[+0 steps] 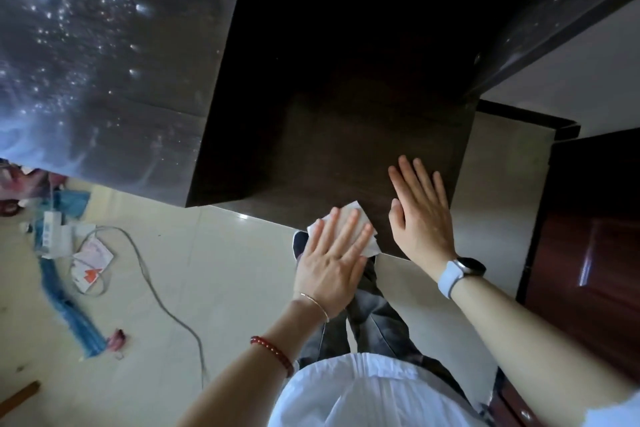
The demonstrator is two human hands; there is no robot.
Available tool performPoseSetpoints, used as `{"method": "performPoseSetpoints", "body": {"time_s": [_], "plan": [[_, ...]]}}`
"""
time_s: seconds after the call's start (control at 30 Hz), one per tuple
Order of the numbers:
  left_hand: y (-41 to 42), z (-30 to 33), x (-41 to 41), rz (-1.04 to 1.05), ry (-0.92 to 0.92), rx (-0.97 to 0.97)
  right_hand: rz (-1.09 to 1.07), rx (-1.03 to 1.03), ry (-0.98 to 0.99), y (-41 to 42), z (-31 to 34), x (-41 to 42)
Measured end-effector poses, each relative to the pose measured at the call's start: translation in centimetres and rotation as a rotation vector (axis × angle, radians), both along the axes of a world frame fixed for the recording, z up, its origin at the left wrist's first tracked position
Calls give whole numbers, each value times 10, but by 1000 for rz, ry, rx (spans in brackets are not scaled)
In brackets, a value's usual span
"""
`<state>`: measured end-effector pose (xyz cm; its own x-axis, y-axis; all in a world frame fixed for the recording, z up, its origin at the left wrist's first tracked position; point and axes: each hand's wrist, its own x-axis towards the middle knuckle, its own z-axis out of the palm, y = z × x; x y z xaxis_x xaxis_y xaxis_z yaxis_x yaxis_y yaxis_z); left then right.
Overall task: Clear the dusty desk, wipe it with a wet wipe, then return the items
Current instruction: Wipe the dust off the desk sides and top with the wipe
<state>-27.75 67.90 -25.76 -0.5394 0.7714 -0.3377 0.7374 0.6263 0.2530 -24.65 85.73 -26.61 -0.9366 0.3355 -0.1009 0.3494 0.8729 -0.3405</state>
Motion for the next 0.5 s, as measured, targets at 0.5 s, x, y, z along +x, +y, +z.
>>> {"method": "performPoseSetpoints", "body": {"time_s": [0.5], "plan": [[35,-2,-14,-148,74,43,-195,-163,-82,21,-1,49]]}}
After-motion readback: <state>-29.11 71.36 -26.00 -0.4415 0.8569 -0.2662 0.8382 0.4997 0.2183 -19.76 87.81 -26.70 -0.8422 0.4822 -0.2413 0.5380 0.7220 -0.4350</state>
